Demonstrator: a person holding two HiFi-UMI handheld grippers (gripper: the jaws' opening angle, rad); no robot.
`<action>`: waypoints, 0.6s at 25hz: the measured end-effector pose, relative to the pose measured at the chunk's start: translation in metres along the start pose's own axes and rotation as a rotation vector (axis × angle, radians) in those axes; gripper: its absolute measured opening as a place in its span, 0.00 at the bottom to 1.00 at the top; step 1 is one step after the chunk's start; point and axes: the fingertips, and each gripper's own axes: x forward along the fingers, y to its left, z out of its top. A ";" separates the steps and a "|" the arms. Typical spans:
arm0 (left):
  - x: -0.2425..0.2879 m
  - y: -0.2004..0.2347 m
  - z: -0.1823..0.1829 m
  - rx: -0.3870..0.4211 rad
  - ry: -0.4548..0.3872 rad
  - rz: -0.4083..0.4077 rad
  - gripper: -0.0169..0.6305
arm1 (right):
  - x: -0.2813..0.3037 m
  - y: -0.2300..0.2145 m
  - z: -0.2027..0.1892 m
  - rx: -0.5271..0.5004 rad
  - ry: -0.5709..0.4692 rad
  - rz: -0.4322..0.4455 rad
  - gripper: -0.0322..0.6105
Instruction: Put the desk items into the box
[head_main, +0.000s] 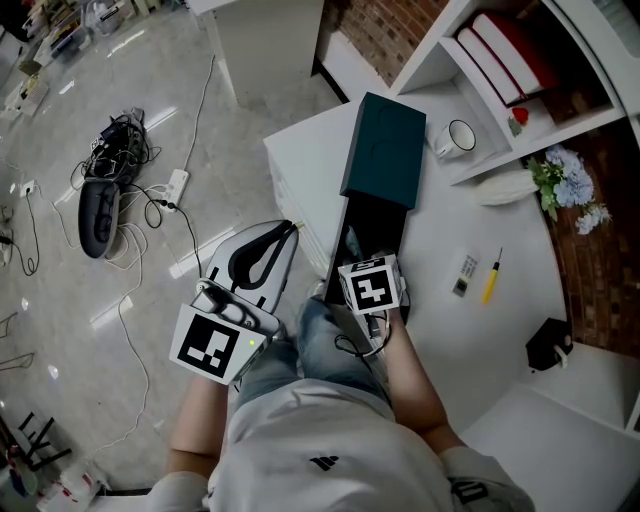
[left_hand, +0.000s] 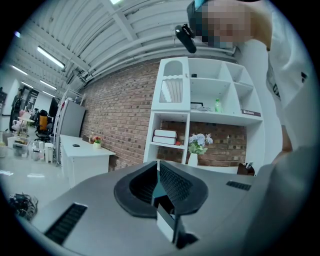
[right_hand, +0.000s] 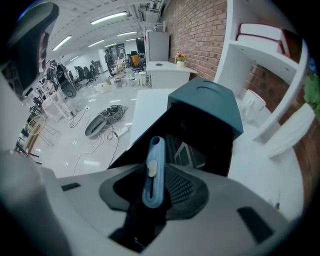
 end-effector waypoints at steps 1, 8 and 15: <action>-0.001 0.000 0.000 0.000 -0.001 0.001 0.05 | -0.001 0.000 0.000 0.000 -0.003 -0.001 0.26; -0.007 -0.003 0.000 0.004 -0.002 0.005 0.05 | -0.006 0.000 0.001 0.032 -0.045 0.024 0.26; -0.006 -0.009 0.011 0.019 -0.031 -0.010 0.05 | -0.026 -0.004 0.009 0.077 -0.143 0.021 0.19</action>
